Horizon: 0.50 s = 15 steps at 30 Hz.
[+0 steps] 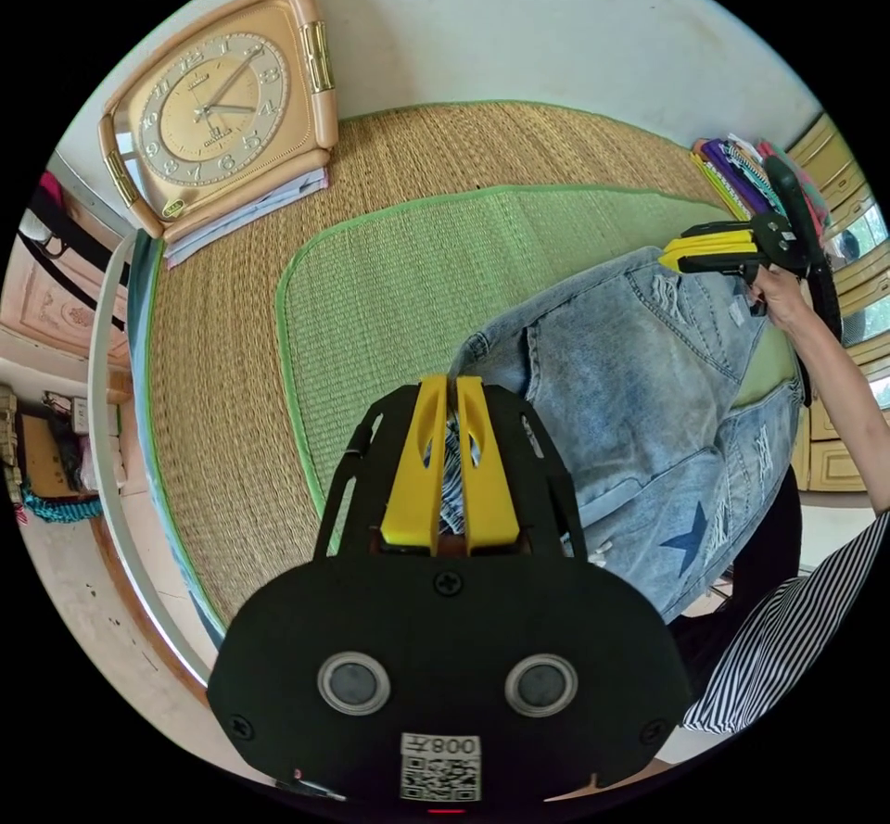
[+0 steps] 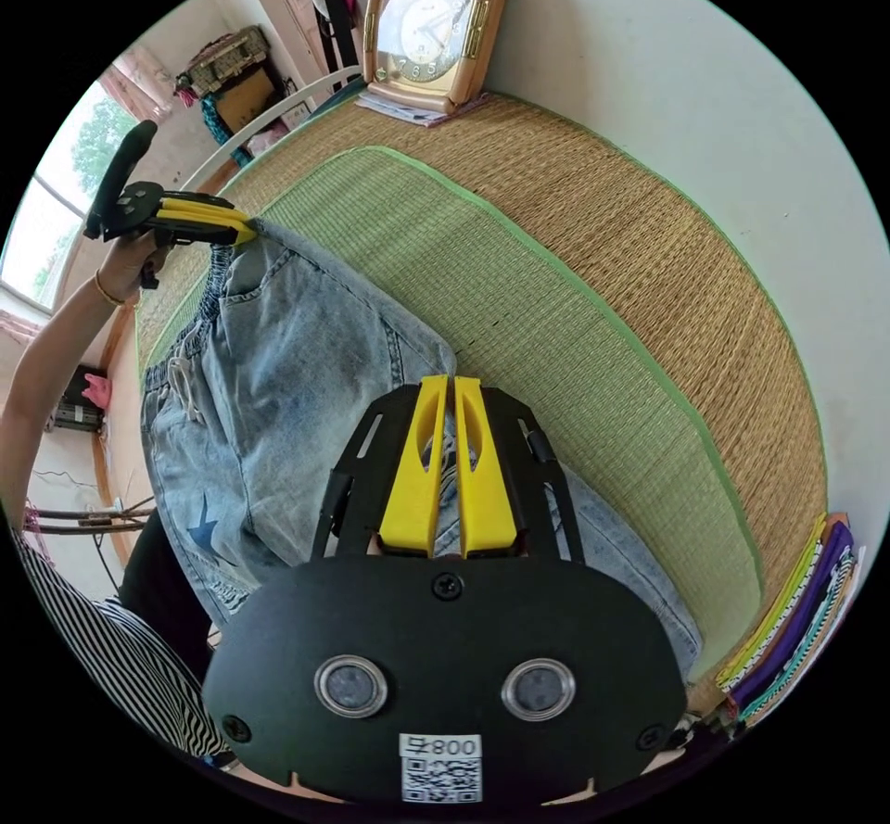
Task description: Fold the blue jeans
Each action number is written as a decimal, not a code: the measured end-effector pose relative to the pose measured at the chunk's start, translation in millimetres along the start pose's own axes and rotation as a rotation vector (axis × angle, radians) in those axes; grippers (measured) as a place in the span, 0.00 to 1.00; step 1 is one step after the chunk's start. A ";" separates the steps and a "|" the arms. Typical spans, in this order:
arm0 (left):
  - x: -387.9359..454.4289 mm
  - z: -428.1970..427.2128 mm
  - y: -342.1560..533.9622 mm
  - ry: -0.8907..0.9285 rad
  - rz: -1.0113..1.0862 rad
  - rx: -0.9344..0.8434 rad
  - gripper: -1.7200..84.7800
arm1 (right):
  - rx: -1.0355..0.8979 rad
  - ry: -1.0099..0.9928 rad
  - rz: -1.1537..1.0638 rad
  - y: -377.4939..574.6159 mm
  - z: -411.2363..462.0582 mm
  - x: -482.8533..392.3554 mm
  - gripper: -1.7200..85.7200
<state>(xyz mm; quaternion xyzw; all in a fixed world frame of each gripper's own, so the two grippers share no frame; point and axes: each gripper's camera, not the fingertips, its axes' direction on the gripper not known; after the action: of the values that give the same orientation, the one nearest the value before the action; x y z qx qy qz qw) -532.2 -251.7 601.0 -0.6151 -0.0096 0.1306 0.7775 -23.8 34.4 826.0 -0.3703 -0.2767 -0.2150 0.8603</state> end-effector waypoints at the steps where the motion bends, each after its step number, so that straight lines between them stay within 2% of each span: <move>1: 6.3 -10.2 3.2 -0.002 0.002 0.008 0.03 | 0.008 0.003 -0.003 6.3 -9.3 -4.0 0.03; 15: 96.1 -109.7 82.9 0.000 0.052 0.058 0.03 | 0.078 0.002 0.005 118.9 -95.3 -79.3 0.03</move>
<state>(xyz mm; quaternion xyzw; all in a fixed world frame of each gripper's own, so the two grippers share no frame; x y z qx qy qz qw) -436.0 -318.4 480.8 -0.5924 0.0103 0.1507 0.7914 14.8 50.8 659.4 -0.3371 -0.2828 -0.2023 0.8749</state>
